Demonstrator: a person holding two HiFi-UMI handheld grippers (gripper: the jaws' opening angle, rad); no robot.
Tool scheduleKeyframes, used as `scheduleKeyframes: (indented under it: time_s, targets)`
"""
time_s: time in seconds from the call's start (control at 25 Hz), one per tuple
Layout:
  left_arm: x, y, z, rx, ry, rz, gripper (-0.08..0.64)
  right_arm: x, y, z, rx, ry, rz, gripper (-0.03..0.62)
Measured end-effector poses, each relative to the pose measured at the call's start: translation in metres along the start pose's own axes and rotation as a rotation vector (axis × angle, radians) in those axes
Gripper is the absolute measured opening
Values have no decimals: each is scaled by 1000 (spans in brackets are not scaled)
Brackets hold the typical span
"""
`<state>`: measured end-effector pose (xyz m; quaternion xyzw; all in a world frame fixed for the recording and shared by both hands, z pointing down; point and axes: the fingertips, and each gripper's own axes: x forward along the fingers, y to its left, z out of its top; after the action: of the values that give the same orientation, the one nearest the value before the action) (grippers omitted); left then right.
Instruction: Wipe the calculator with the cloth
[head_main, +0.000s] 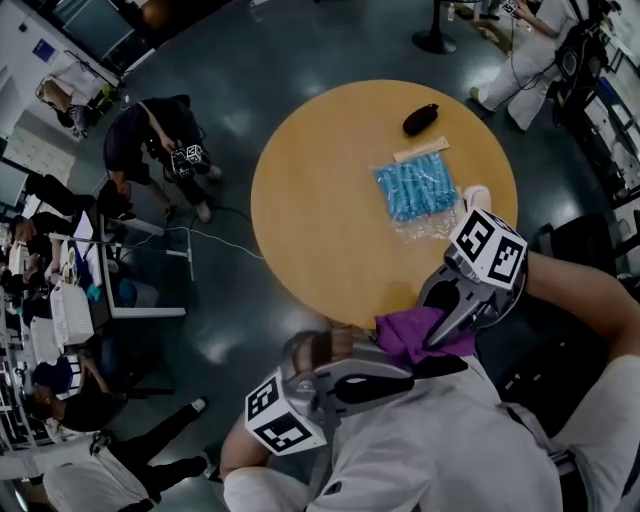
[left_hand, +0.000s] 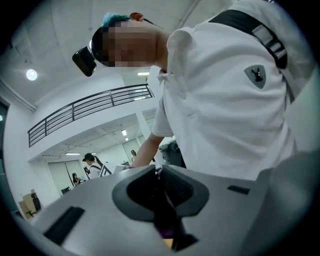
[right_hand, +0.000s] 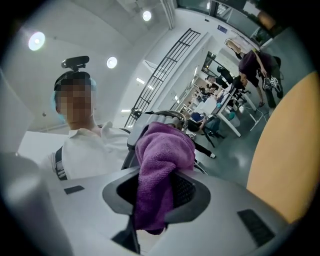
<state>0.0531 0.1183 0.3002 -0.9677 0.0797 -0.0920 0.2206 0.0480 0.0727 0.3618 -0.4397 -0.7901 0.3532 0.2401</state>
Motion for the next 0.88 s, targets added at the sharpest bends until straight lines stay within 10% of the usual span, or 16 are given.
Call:
scheduleKeyframes:
  time_s: [0.24, 0.6, 0.88]
  targets:
    - [-4, 3, 8, -32, -37, -3, 44, 0, -17, -4, 78, -133, 76, 120]
    - [-4, 11, 13, -43, -60, 11, 44, 29, -31, -43, 127, -58, 131, 120]
    - [-4, 2, 18, -2, -23, 4, 43, 40, -78, -95, 26, 225, -123, 120]
